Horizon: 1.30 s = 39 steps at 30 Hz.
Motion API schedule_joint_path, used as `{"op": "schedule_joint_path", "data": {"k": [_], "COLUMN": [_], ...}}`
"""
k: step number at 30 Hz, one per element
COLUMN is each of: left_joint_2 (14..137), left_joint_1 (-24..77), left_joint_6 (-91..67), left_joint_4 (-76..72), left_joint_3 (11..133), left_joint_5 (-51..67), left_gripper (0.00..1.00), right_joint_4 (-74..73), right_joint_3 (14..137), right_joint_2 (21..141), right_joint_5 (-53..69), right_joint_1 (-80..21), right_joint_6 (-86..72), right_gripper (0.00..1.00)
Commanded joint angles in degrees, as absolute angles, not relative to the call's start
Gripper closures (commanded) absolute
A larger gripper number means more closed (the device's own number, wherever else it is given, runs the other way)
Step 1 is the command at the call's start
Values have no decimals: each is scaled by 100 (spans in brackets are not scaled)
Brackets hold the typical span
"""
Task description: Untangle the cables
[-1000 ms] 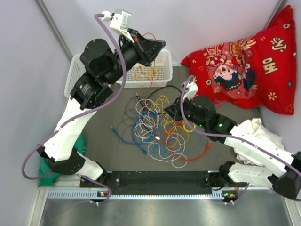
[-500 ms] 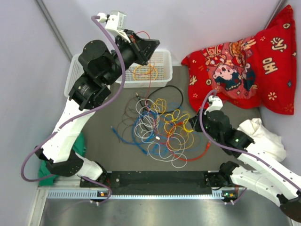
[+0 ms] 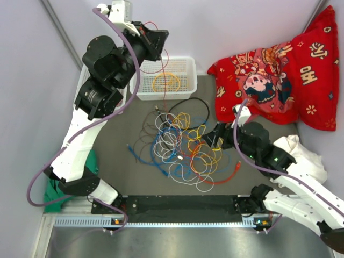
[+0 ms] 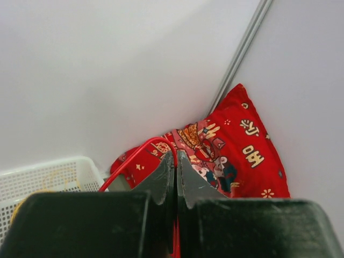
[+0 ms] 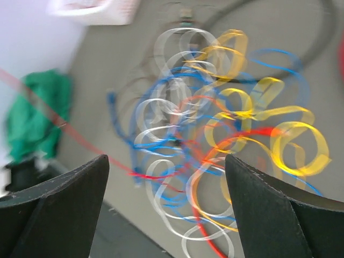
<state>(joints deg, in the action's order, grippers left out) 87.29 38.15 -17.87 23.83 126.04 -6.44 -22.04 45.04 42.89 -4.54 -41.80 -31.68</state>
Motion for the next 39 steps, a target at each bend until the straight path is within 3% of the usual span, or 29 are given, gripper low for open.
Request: {"op": "schedule_joint_path", "data": {"k": [1, 5, 18, 20, 21, 23, 24, 25, 29, 36, 39], "left_joint_2": [8833, 8877, 8807, 8772, 8745, 8658, 8614, 8509, 8113, 7472, 7164], "left_joint_1": [3806, 3806, 3806, 3806, 3806, 3806, 3814, 3806, 3806, 3806, 3806], "left_joint_6": [-1933, -2127, -2329, -2303, -2277, -2233, -2189, -2171, -2171, -2530, -2750], "left_joint_4": [2109, 2110, 2092, 2092, 2109, 2118, 2118, 2109, 1864, 1468, 1021], "left_joint_3": [12771, 12683, 12384, 12305, 12279, 12121, 12051, 11954, 10946, 9195, 8404], "left_joint_5": [-449, -299, -132, -132, -149, -228, -255, -298, -474, -791, -633], "left_gripper": [100, 100, 100, 100, 100, 100, 100, 100, 100, 100, 100], "right_joint_4": [-1064, -678, 632, 790, 808, 600, 432, 204, -868, -2714, -3084], "right_joint_3": [4692, 4939, 5607, 5730, 5809, 5888, 6028, 6134, 6906, 9278, 9448], "right_joint_2": [4543, 5070, 6837, 7065, 7119, 7128, 7076, 6988, 6487, 6302, 6302], "right_joint_5": [668, 580, 632, 746, 799, 704, 416, 248, -491, -1273, -1572], "right_joint_1": [-4639, -5088, -5133, -5133, -5142, -5124, -5133, -5133, -5124, -5115, -5124], "right_joint_6": [-2867, -2611, -2557, -2610, -2645, -2724, -2725, -2681, -2225, -1547, -1406], "right_gripper": [12, 12, 18, 25, 43, 68, 91, 100, 100, 100, 100]}}
